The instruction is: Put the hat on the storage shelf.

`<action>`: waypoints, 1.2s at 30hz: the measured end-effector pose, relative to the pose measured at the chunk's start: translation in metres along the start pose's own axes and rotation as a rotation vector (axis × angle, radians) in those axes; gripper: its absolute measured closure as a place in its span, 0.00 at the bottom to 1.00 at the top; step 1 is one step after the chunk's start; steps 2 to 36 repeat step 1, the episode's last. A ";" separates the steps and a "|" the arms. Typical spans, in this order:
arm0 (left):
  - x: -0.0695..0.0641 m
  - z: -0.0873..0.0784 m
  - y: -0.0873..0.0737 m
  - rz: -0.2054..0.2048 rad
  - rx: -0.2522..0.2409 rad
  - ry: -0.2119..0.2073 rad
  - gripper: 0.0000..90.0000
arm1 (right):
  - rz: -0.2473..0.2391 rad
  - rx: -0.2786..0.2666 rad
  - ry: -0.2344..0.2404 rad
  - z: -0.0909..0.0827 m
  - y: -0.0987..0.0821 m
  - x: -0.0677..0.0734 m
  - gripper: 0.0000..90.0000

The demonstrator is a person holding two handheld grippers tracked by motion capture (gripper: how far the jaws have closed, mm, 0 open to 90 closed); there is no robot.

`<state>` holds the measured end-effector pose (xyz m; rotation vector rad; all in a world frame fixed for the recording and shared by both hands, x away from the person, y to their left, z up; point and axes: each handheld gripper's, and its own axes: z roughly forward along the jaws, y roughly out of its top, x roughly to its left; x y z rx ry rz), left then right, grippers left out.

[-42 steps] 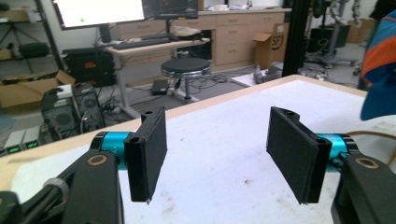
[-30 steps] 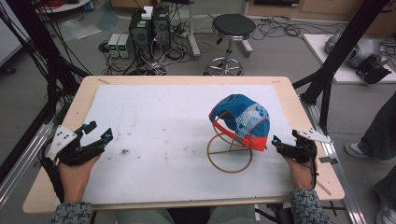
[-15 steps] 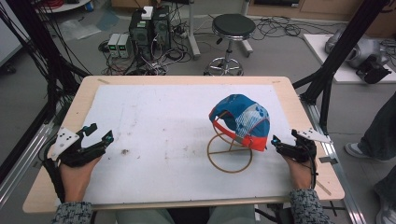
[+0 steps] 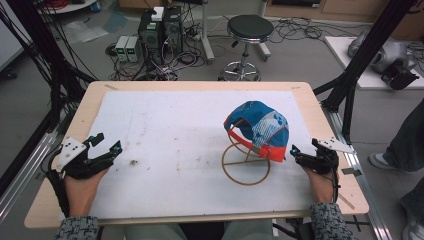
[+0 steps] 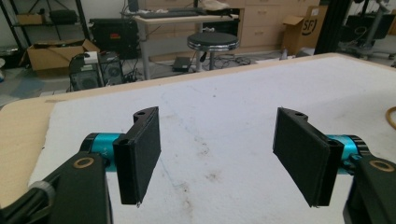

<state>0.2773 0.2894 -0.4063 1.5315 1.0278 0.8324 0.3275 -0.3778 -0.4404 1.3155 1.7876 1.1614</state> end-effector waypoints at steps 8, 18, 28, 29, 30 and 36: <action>0.000 0.001 -0.001 -0.003 0.012 0.001 0.35 | -0.001 0.001 0.000 0.000 0.000 0.000 0.15; 0.000 0.001 -0.001 -0.003 0.012 0.001 0.35 | -0.001 0.001 0.000 0.000 0.000 0.000 0.15; 0.000 0.001 -0.001 -0.003 0.012 0.001 0.35 | -0.001 0.001 0.000 0.000 0.000 0.000 0.15; 0.000 0.001 -0.001 -0.003 0.012 0.001 0.35 | -0.001 0.001 0.000 0.000 0.000 0.000 0.15; 0.000 0.001 -0.001 -0.003 0.012 0.001 0.35 | -0.001 0.001 0.000 0.000 0.000 0.000 0.15; 0.000 0.001 -0.001 -0.003 0.012 0.001 0.35 | -0.001 0.001 0.000 0.000 0.000 0.000 0.15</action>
